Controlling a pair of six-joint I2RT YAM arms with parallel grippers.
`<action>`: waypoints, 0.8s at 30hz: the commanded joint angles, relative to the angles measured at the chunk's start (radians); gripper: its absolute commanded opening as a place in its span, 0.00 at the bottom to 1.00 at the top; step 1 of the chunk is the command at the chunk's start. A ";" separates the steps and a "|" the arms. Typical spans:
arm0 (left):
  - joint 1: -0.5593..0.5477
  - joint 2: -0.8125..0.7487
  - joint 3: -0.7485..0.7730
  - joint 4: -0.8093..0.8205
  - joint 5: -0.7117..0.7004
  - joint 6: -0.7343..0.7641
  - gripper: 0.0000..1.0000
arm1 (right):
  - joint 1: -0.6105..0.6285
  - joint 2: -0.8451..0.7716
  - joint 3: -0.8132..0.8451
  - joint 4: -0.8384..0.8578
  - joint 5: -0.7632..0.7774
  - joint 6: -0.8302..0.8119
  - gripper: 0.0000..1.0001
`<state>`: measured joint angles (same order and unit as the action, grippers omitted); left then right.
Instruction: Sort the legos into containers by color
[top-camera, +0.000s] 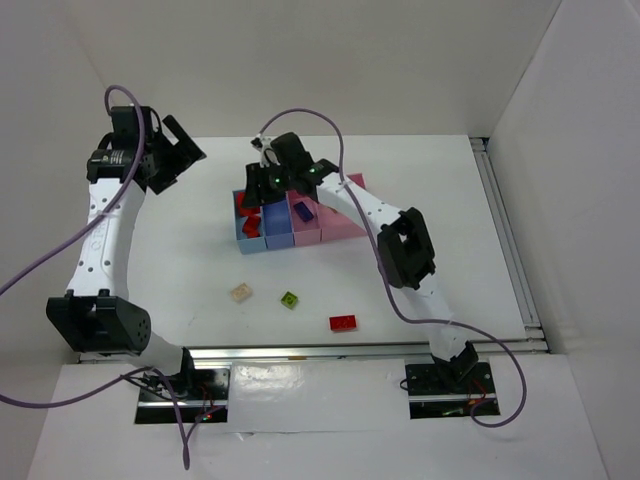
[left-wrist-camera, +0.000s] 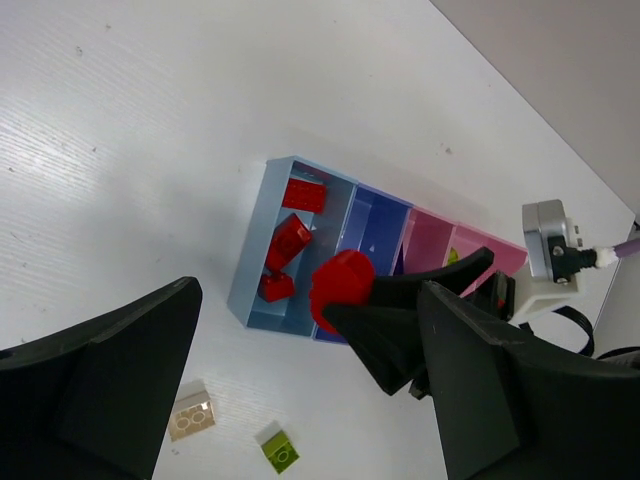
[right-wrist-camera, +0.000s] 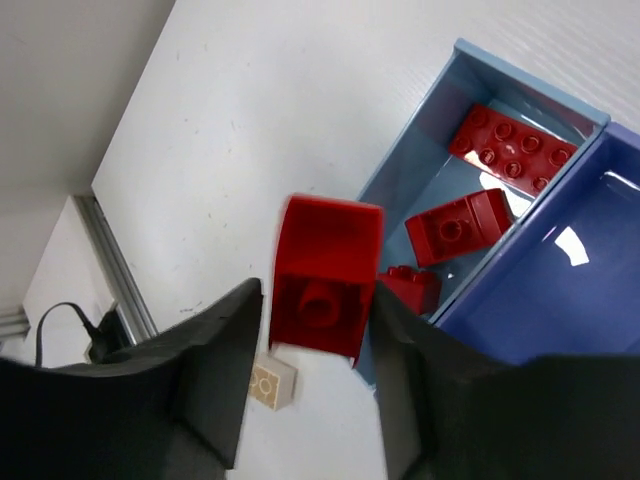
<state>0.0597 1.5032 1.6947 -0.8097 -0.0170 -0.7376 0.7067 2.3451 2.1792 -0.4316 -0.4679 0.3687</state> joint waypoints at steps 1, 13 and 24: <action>0.009 -0.051 -0.015 0.000 0.028 0.003 1.00 | 0.011 0.028 0.086 0.007 0.021 -0.008 0.57; 0.009 -0.049 0.022 0.000 0.153 0.098 1.00 | 0.002 -0.359 -0.310 0.010 0.199 -0.056 0.63; -0.052 -0.021 0.054 0.018 0.209 0.110 1.00 | 0.088 -0.881 -1.004 -0.257 0.477 0.042 0.68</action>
<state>0.0109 1.4837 1.7260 -0.8188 0.1673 -0.6521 0.7406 1.5276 1.2835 -0.5587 -0.0784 0.3405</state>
